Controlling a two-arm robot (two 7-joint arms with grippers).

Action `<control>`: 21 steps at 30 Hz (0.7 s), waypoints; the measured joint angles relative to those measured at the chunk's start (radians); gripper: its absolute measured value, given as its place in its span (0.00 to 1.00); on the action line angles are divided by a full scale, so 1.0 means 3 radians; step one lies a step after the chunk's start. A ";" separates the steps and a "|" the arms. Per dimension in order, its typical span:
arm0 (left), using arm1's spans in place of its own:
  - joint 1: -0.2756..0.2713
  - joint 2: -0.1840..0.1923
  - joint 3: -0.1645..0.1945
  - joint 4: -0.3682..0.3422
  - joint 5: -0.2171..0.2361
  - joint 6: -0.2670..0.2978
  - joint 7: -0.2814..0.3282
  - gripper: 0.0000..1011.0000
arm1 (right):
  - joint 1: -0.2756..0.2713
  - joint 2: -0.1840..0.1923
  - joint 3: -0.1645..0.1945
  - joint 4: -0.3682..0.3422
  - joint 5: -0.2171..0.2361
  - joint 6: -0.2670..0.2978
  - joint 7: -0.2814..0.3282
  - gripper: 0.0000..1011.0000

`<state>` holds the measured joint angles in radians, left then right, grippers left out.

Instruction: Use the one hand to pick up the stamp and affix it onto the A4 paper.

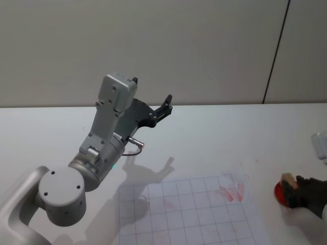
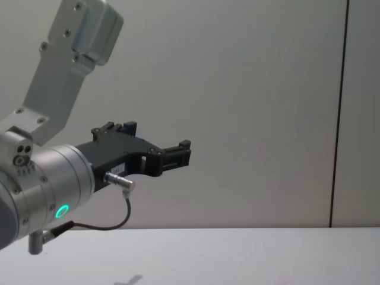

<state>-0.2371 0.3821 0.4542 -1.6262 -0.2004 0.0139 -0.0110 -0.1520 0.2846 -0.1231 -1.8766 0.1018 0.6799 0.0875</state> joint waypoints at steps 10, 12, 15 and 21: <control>0.0000 0.0000 0.0000 0.0000 0.0000 0.0000 0.0000 0.99 | 0.0023 -0.0007 0.0033 0.0001 -0.0036 0.0004 -0.0034 0.59; 0.0000 0.0000 0.0000 0.0000 0.0000 0.0000 0.0000 0.99 | 0.0024 -0.0008 0.0040 0.0001 -0.0045 -0.0001 -0.0042 0.68; 0.0000 0.0000 0.0000 0.0000 0.0000 0.0000 0.0000 0.99 | 0.0024 -0.0011 0.0049 -0.0002 -0.0057 -0.0023 -0.0053 0.78; 0.0000 0.0000 0.0000 0.0000 0.0000 0.0000 0.0000 0.99 | 0.0009 -0.0013 0.0062 -0.0039 -0.0085 -0.0106 -0.0077 0.93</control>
<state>-0.2371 0.3821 0.4542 -1.6262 -0.2004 0.0139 -0.0109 -0.1492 0.2807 -0.1046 -1.8882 0.0764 0.6480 0.0645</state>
